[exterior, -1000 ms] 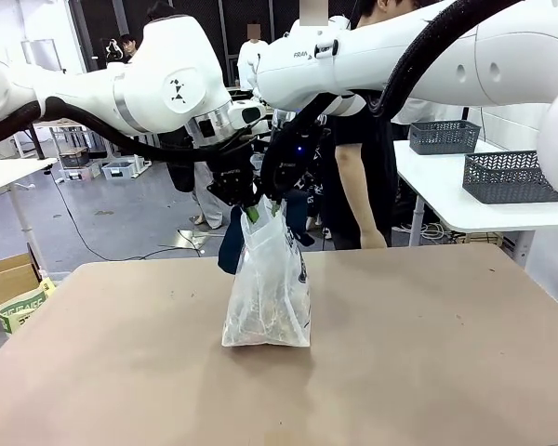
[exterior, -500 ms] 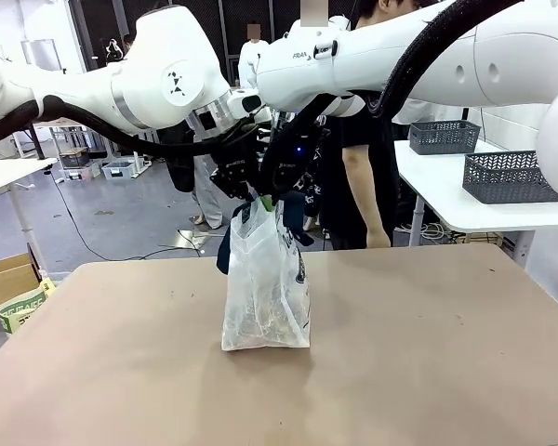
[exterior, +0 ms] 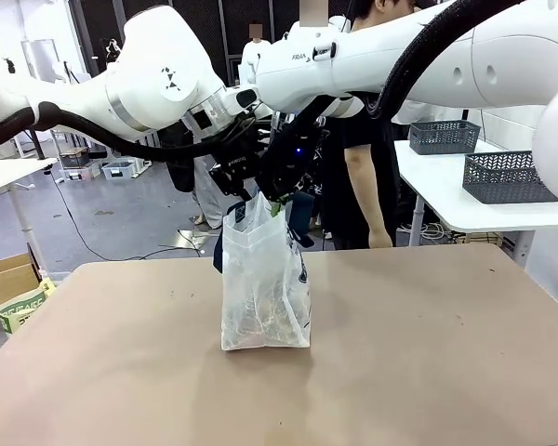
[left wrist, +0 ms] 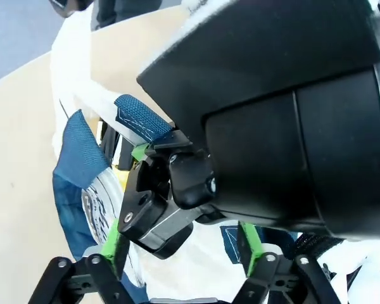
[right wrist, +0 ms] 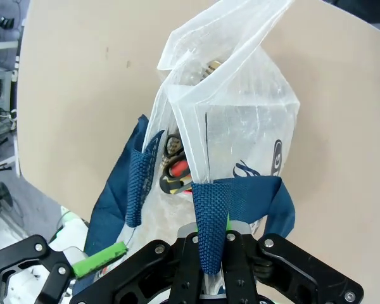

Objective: Transfer purchased items from the store into the shopping bag.
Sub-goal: Move the Reusable shopping bag to the right side of the table.

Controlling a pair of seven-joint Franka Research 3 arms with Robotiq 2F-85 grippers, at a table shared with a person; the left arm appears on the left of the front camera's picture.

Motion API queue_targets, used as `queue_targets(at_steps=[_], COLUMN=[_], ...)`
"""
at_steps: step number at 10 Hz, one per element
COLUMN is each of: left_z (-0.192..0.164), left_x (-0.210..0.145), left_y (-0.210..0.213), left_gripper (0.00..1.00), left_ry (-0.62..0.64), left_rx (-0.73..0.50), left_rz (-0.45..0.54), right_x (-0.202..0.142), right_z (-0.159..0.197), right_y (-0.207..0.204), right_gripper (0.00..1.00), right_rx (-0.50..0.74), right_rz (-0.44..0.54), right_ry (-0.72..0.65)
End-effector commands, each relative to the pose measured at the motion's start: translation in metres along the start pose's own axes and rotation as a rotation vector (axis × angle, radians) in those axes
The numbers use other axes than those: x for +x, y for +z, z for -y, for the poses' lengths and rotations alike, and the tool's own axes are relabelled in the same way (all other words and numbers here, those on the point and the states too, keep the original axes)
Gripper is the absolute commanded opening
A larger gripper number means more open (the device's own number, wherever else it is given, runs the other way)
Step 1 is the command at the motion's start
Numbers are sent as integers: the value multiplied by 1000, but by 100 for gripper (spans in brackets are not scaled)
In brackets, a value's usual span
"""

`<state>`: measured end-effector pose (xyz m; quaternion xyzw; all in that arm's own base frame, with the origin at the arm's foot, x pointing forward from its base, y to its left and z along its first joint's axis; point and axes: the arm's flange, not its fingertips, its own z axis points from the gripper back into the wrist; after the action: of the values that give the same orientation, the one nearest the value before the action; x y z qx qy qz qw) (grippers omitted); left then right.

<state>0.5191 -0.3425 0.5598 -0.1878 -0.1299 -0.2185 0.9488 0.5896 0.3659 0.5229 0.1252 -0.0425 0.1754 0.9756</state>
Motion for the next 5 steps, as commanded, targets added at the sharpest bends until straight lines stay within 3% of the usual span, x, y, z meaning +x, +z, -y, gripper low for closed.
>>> queue_targets(at_steps=[1,5], left_z=[-3,-2], left_x=[-10,-9], left_y=[-2,3], left_gripper=[100,100], left_ry=[-33,-43], left_rx=[-26,-58], left_rz=[-3,48], right_x=[10,11], right_z=[-7,-7], right_y=[2,3], right_gripper=[0,0], right_rx=[-8,-7], right_rz=[4,5], right_ry=[-22,-18])
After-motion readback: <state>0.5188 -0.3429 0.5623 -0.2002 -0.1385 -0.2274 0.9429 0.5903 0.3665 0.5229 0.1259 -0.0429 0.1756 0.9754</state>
